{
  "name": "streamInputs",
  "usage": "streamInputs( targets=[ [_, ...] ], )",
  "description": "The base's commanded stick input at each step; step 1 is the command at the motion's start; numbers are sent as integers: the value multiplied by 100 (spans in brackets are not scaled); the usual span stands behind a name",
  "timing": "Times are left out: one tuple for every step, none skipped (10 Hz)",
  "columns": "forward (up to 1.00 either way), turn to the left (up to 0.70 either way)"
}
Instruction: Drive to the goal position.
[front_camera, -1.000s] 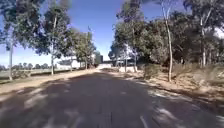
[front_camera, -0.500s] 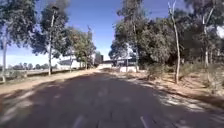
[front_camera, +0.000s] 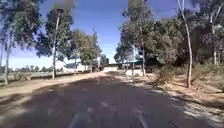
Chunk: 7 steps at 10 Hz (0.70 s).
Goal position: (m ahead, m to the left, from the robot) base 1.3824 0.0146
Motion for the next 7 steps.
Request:
streamInputs(
  targets=[
    [100, 0],
    [100, 0],
    [100, 0],
    [100, 0],
    [100, 0],
    [100, 0],
    [100, 0]
  ],
)
